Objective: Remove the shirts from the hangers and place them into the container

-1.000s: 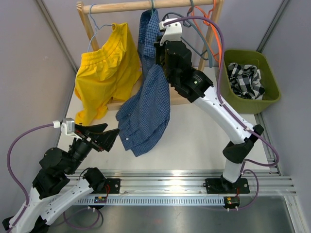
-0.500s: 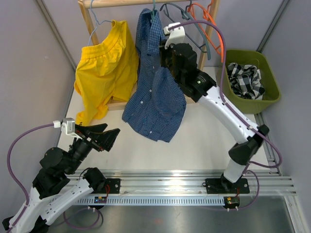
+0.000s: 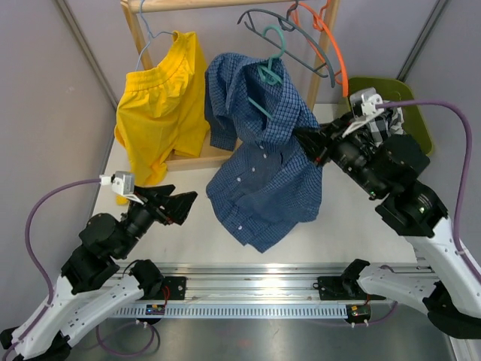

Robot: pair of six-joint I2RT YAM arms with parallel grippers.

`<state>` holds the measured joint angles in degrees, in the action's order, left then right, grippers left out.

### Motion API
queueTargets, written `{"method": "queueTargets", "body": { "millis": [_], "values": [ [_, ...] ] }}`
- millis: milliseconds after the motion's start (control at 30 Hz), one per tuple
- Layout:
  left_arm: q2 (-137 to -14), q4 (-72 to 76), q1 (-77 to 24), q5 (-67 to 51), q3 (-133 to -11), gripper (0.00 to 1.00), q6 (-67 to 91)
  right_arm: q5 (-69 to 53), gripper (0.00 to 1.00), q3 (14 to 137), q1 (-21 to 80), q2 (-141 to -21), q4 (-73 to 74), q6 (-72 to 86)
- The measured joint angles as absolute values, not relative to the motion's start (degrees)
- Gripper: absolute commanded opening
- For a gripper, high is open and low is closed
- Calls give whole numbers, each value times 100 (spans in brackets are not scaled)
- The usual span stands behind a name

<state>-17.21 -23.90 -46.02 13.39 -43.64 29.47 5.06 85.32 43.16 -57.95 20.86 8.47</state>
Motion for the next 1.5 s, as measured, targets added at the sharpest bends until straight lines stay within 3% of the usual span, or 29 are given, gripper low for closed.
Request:
{"method": "queueTargets", "body": {
  "millis": [200,433,833,1500],
  "values": [
    [-2445,-1726,-4602,1083,-4453,99,2829,-528,0,7168,4311,-5037,2198,1540],
    [-3371,-314,-4602,493,-4539,99,2902,-1232,0,5474,4311,-4954,2399,2399],
    [-4779,1105,-4602,-143,-4539,99,3461,-1573,0,5343,4311,-4650,2189,2755],
    [-5452,1918,-4602,43,-4235,99,3105,-1691,0,5286,4311,-4563,2182,2875]
  ]
}}
